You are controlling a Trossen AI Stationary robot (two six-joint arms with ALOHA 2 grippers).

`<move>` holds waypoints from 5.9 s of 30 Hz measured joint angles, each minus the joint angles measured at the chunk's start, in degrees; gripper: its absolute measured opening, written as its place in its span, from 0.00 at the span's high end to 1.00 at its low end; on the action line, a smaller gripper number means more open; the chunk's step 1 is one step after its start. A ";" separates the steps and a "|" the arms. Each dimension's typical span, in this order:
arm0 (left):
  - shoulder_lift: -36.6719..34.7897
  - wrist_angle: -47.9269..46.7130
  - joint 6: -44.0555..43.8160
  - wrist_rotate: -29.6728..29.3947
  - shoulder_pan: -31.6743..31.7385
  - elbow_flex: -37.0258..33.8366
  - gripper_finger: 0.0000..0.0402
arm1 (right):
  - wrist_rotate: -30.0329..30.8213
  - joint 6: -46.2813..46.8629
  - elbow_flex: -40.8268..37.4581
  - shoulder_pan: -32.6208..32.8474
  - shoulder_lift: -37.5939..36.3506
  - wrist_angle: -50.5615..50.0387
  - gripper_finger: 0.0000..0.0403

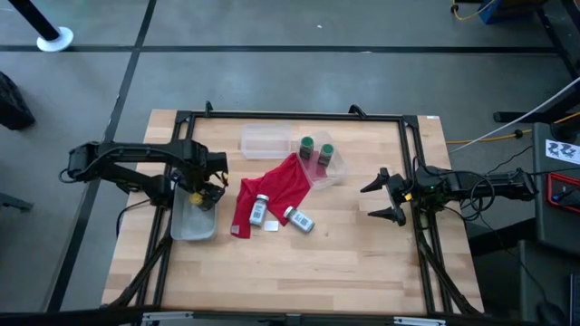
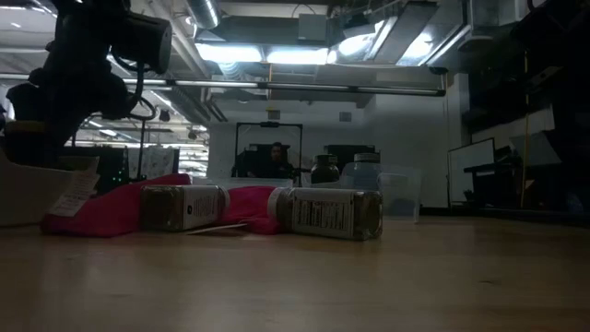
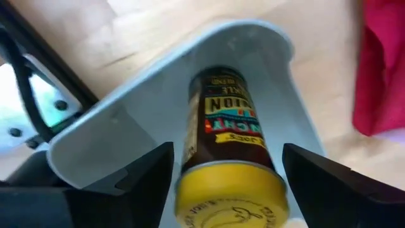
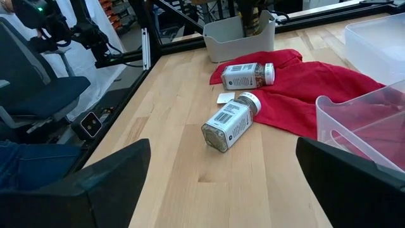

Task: Sort spices by type
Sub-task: Put the left white seasoning bottle into the left transparent bin

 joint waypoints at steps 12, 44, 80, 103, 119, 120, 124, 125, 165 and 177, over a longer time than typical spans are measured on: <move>-0.01 -2.78 5.36 0.06 1.72 5.19 0.31 | 0.00 0.00 0.00 0.00 0.00 0.02 0.02; 2.78 47.15 4.99 -3.73 -6.84 13.53 0.31 | 0.01 0.01 0.02 0.00 0.00 0.76 0.02; 22.73 33.98 -16.59 -5.92 -17.46 13.53 0.31 | -0.11 0.02 0.02 0.00 0.00 0.22 0.02; 31.68 37.08 -8.91 -7.31 -13.66 13.53 0.31 | -0.09 0.00 0.02 0.00 0.00 0.26 0.02; 31.64 39.65 -1.08 -6.63 -11.47 13.53 0.53 | 5.01 1.85 0.02 0.00 0.00 0.42 0.02; 31.64 39.61 -0.71 -6.63 -11.47 13.53 0.53 | 5.01 1.86 0.02 0.00 0.00 0.43 0.02; 31.64 39.61 2.47 -6.63 -11.50 13.53 0.52 | 4.98 2.03 0.02 0.00 0.00 0.44 0.02; 31.64 39.59 3.45 -6.63 -11.55 13.53 0.50 | 4.98 2.13 0.02 0.00 0.01 0.44 0.02; 25.86 40.27 6.44 -3.23 -11.52 13.33 0.53 | 14.65 3.19 0.02 0.01 1.15 6.04 0.02; 19.81 49.56 11.28 -6.42 -10.06 13.38 0.53 | 19.11 4.32 0.02 0.00 13.76 20.84 0.02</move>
